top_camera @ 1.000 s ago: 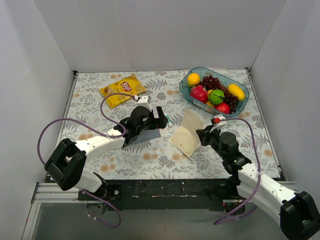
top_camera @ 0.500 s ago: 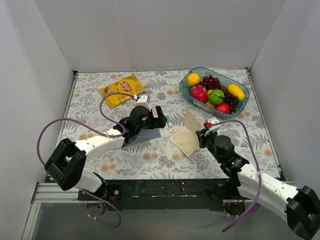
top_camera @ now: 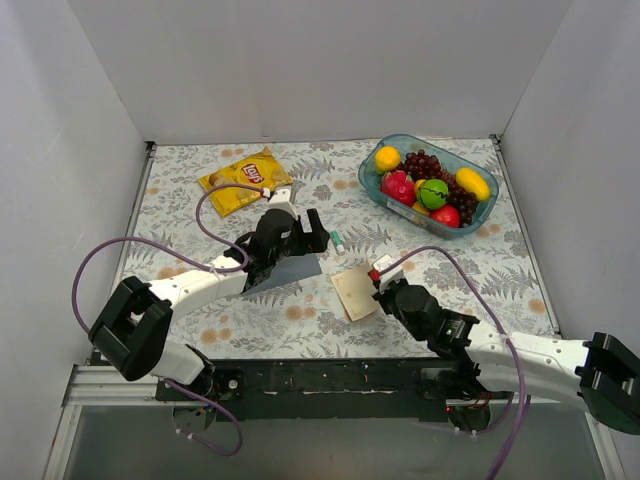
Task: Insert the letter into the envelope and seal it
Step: Fold the letter at the center of the board.
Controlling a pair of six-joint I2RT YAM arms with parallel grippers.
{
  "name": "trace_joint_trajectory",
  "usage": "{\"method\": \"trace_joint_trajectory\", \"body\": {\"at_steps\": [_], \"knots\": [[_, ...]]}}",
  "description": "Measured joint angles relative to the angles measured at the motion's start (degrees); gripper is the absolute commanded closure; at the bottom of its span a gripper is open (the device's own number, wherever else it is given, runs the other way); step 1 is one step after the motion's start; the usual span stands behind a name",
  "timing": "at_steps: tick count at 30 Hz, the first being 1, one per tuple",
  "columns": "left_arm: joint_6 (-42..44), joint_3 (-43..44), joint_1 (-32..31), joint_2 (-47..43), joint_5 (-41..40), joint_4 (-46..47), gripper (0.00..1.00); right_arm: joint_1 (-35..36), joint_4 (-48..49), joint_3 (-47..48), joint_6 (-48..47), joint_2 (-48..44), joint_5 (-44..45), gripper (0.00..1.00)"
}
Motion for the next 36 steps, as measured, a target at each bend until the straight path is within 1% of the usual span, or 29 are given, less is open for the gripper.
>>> {"method": "trace_joint_trajectory", "body": {"at_steps": [7,15,19,22,23,25,26,28,29,32,36], "knots": [[0.0,0.0,1.0,0.0,-0.2,0.0,0.08,4.1,-1.7,2.5,-2.4,1.9,2.6,0.99],[0.0,0.0,1.5,0.0,-0.1,0.0,0.08,9.5,-5.6,7.1,-5.8,8.7,3.9,0.98],[0.0,0.0,1.6,0.0,-0.1,0.0,0.08,12.5,-8.5,9.2,-7.8,11.8,4.8,0.96],[0.0,0.0,1.7,0.0,-0.1,0.0,0.08,14.2,-10.1,10.0,-8.8,13.1,5.4,0.91],[0.0,0.0,1.7,0.0,-0.1,0.0,0.08,14.5,-10.5,10.1,-8.9,13.3,5.5,0.85],[-0.1,0.0,1.8,0.0,-0.1,0.0,0.08,15.2,-11.1,10.1,-9.3,13.4,5.4,0.81],[-0.2,0.0,1.8,0.0,-0.1,0.0,0.08,15.5,-11.6,10.2,-9.6,13.5,5.4,0.77],[-0.2,-0.1,1.8,0.0,-0.1,0.0,0.08,15.7,-11.8,10.3,-9.7,13.5,5.0,0.74],[-0.2,-0.2,1.8,0.0,-0.1,0.2,0.08,15.8,-12.1,10.4,-9.8,13.5,4.7,0.7],[-0.4,-1.0,1.9,0.0,-0.1,0.4,0.08,15.9,-12.4,11.0,-9.7,13.6,3.1,0.64],[-0.6,-1.5,1.9,0.0,-0.1,0.5,0.08,16.0,-13.9,12.7,-9.0,14.3,0.5,0.6]]}}
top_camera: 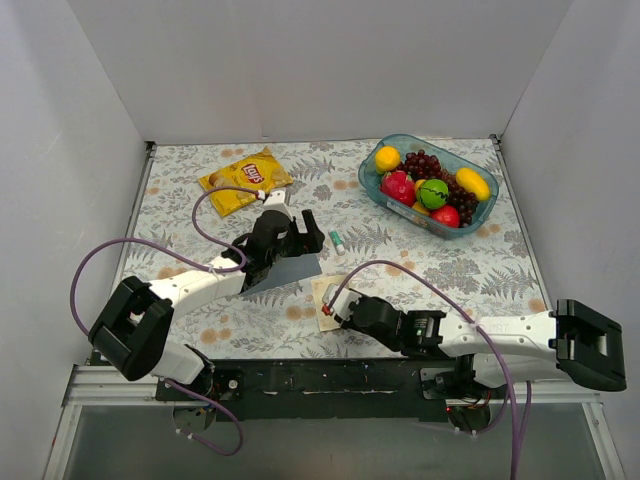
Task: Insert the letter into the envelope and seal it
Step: Fold the letter at the center of the board.
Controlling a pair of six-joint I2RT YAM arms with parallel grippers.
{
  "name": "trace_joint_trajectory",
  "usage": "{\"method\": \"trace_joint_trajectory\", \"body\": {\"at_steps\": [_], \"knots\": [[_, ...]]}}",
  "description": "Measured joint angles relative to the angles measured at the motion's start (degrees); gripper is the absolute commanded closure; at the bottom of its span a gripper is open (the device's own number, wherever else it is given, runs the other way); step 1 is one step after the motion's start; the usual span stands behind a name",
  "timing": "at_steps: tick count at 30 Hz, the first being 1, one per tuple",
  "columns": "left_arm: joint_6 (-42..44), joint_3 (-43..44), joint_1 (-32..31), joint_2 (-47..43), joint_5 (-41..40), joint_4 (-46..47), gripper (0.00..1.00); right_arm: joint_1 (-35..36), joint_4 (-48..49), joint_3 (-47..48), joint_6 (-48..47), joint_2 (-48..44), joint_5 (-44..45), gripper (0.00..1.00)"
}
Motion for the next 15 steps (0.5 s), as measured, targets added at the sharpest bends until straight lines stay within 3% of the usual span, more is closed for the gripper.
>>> {"method": "trace_joint_trajectory", "body": {"at_steps": [15], "knots": [[-0.8,-2.3,0.3,0.0,0.5,0.8,0.08,0.1,-0.7,1.4,1.2,4.1,-8.0,0.59]]}}
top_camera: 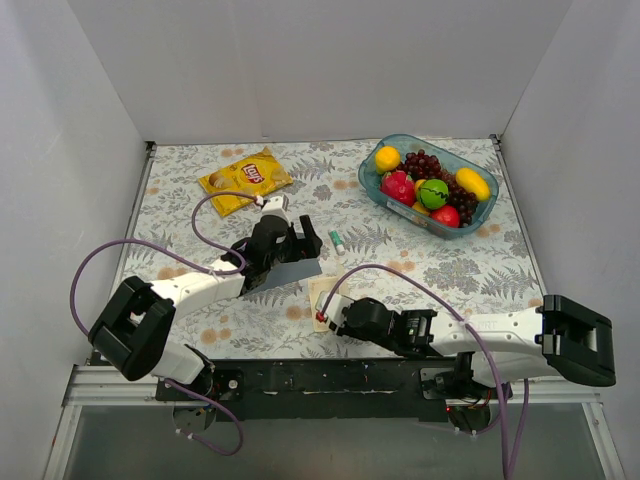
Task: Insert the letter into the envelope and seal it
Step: Fold the letter at the center of the board.
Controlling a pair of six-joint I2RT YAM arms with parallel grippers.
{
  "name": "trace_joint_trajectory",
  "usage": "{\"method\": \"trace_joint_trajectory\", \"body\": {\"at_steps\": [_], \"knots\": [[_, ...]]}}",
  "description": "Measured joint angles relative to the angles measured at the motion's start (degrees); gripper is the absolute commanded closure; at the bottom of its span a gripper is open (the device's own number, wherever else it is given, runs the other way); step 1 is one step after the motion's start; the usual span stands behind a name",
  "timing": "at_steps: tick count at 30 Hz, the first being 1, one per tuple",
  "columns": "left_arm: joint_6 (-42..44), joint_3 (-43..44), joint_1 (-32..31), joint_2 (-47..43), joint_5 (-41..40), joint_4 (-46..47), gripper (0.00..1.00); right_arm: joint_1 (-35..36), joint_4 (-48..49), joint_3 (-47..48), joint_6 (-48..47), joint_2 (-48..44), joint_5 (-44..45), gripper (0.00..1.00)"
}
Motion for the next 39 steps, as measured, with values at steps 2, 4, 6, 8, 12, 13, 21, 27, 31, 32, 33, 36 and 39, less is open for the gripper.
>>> {"method": "trace_joint_trajectory", "body": {"at_steps": [2,4,6,8,12,13,21,27,31,32,33,36,39], "knots": [[-0.3,-0.6,0.0,0.0,0.1,0.0,0.08,0.0,0.0,0.3,-0.2,0.6,-0.8,0.59],[-0.5,-1.2,0.1,-0.2,0.2,0.0,0.08,0.0,0.0,1.0,-0.5,1.6,-1.9,0.58],[-0.9,-1.8,0.2,-0.4,0.4,0.0,0.08,0.0,0.1,1.6,-0.7,2.8,-3.1,0.57],[-1.1,-2.1,0.2,-0.6,0.5,0.0,0.08,0.0,0.2,2.2,-1.0,4.1,-4.5,0.5],[-1.4,-2.6,0.4,-1.1,0.5,-0.1,0.08,0.1,0.7,2.8,-1.4,5.8,-6.4,0.18],[-1.4,-2.7,0.4,-1.2,0.5,-0.1,0.08,0.2,0.9,2.8,-1.4,6.1,-6.7,0.17],[-1.4,-2.7,0.8,-2.1,0.5,0.0,0.08,0.4,3.4,2.8,-1.9,6.9,-8.1,0.17],[-1.4,-2.7,1.1,-2.2,0.5,-0.1,0.08,0.4,6.1,2.7,-1.9,8.4,-11.0,0.19],[-1.4,-2.7,1.1,-2.2,0.5,-0.3,0.08,0.4,8.8,1.9,-1.8,8.6,-13.3,0.19],[-1.4,-2.7,1.1,-2.2,0.5,-0.3,0.08,0.4,9.2,1.9,-1.7,8.8,-13.7,0.2],[-1.4,-2.7,1.1,-2.2,0.5,-0.4,0.08,0.4,9.7,1.9,-1.7,9.1,-14.2,0.2],[-1.4,-2.7,1.2,-2.3,0.5,-0.6,0.08,0.4,11.2,1.9,-1.7,10.7,-15.6,0.21],[-1.3,-2.7,1.2,-2.6,0.5,-0.9,0.09,0.4,12.1,1.7,-1.6,12.2,-16.9,0.24]]}}
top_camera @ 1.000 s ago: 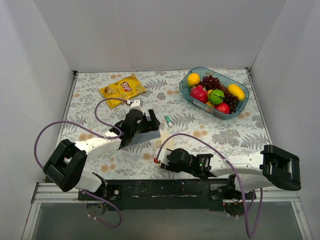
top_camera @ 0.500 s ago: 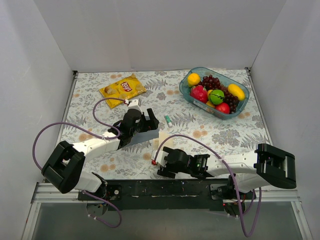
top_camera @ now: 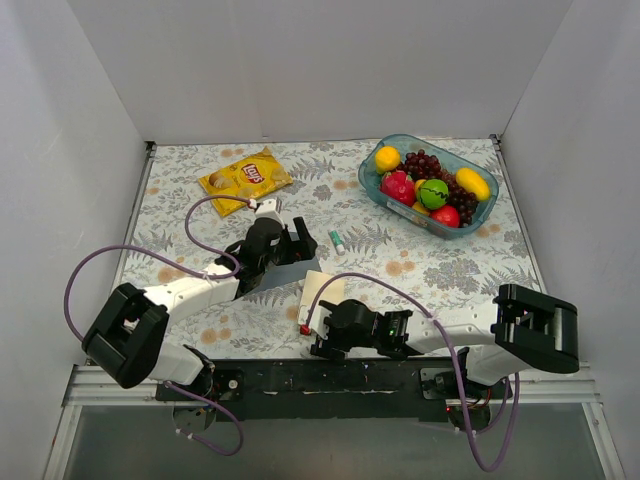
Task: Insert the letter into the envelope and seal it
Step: Fold the letter at the center of the board.
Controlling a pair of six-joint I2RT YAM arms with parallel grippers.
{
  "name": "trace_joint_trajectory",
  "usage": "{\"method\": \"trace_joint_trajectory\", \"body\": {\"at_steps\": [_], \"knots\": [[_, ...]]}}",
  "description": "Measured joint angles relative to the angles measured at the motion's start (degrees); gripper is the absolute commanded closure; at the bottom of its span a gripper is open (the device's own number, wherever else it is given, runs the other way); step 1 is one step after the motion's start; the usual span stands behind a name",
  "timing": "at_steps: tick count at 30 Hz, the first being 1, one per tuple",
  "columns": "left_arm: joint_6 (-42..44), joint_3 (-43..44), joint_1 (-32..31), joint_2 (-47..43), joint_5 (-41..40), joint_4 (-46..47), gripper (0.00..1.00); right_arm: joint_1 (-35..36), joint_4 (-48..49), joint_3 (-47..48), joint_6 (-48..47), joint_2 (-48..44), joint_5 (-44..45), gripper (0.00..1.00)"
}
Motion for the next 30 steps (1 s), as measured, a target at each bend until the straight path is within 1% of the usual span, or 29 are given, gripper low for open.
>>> {"method": "trace_joint_trajectory", "body": {"at_steps": [3,8,13,19,21,25,26,27,30], "knots": [[0.0,0.0,0.1,-0.5,0.0,-0.3,0.09,-0.4,1.6,-0.2,0.7,0.7,-1.7,0.27],[0.0,0.0,0.3,-1.0,0.0,-0.8,0.11,-2.1,3.8,-0.8,2.5,1.5,-4.5,0.36],[0.0,-0.1,0.5,-1.1,0.0,-0.9,0.16,-6.4,5.7,-1.9,4.6,1.8,-9.1,0.49],[0.0,-0.7,0.7,-1.3,0.0,-0.9,0.17,-11.6,7.0,-2.7,7.1,1.9,-15.2,0.57],[0.0,-0.7,0.7,-1.3,0.0,-0.9,0.17,-12.1,7.4,-2.7,7.6,2.2,-16.7,0.57],[0.0,-0.7,0.8,-1.3,0.1,-0.9,0.17,-12.6,9.1,-2.7,8.9,3.4,-19.2,0.45],[0.0,-0.7,0.8,-1.3,0.2,-0.9,0.17,-12.7,9.3,-2.6,9.0,3.5,-19.7,0.44],[0.0,-0.7,0.8,-1.3,0.3,-0.9,0.17,-12.7,9.6,-2.5,9.3,3.8,-20.5,0.44],[0.0,-0.7,0.9,-1.3,0.9,-0.9,0.17,-12.8,10.1,-1.9,9.9,4.6,-21.6,0.51]]}}
